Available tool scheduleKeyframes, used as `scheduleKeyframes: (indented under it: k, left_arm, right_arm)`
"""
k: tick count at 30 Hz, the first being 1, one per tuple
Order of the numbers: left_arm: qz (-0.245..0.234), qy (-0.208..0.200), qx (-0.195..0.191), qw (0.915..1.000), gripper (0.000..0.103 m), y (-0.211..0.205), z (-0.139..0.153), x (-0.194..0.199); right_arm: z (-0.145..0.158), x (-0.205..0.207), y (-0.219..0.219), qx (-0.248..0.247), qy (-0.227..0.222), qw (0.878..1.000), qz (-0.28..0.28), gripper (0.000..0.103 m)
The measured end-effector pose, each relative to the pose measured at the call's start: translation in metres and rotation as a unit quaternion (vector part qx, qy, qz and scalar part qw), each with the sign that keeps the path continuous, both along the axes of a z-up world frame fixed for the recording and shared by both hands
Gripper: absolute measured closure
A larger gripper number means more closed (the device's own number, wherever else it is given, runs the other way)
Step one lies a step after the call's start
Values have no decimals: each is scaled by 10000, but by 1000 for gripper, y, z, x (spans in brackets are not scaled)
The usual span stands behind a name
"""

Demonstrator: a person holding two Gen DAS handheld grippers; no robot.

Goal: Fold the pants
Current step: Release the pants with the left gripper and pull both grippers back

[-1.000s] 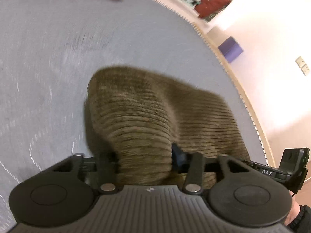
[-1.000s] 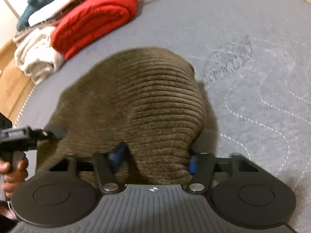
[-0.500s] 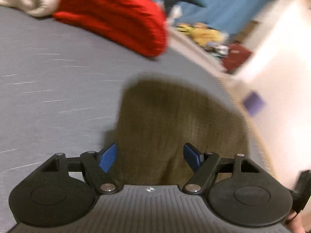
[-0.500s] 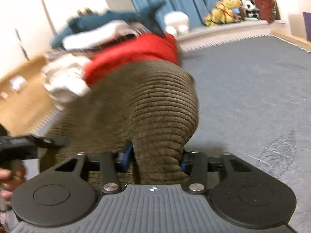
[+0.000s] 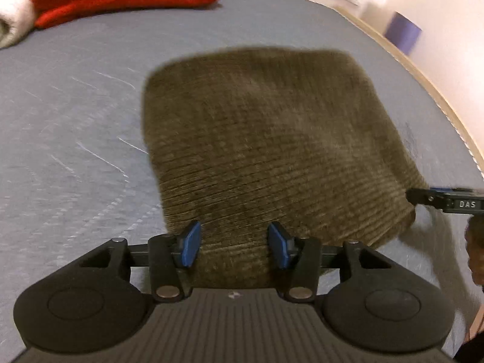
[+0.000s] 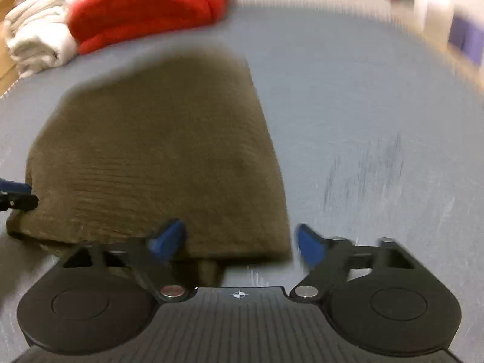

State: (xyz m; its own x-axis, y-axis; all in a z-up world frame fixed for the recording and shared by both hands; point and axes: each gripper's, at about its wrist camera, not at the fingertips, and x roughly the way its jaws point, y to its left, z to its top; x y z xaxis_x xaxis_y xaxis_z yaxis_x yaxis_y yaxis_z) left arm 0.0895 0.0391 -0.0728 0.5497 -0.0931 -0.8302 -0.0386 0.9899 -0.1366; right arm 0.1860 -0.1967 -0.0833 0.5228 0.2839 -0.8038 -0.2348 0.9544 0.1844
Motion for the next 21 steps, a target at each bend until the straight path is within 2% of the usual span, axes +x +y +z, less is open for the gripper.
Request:
scheduleKeyframes:
  k: [1,2,4,6,7,8,10,11,12,14,16,18,20,21]
  left_arm:
    - [53,-142,127,9998,47,-5,11,-4]
    - [87,-338,215,9992,44,-9,22,-15]
    - [226,-691,307,9969,31,-18,44,-34]
    - [395,-1202,401,9912,15,-30,69,-56]
    - [522,-1424,507,9871,14,-38,81,-67]
    - [661,-1563,619,9836,14,-43,92,-73]
    - [887,-1812,755,9765,12,-55,112,-92]
    - [893,-1919,744,9745,7,-61,123,-100]
    - [917,-1970,715,9735,0,-67,129,-108]
    - [991,-2046,500,9725,0,-77,133,-127]
    - [998,-1928,253,9758,0,-84,129,-134]
    - [1131,-1756,268,9776,0,-90,115,-138]
    - [1270,-1626,429,9775,0,-92,88,-138]
    - [1337,-1319,515,9809,0,-90,74,-133]
  right_arm:
    - [5,1,-3,91,68,9998,-135,14]
    - [15,-2,-2,50,-87,9998,-181,18]
    - [41,-19,7,-170,-726,9972,-74,19]
    - [70,-41,17,-193,-1344,9907,93,13]
    - [88,-53,22,-117,-1629,9865,122,9]
    - [103,-63,25,-19,-1837,9829,116,0]
    - [131,-80,28,176,-2084,9779,52,1]
    - [143,-89,29,256,-2136,9766,-12,1]
    - [153,-98,29,351,-2174,9754,-72,1]
    - [164,-116,20,466,-2264,9728,-145,1]
    - [166,-133,17,438,-2331,9713,-193,0]
    - [155,-143,12,330,-2289,9726,-233,0]
    - [138,-146,6,243,-2190,9751,-235,0]
    - [126,-147,3,177,-2139,9765,-194,0]
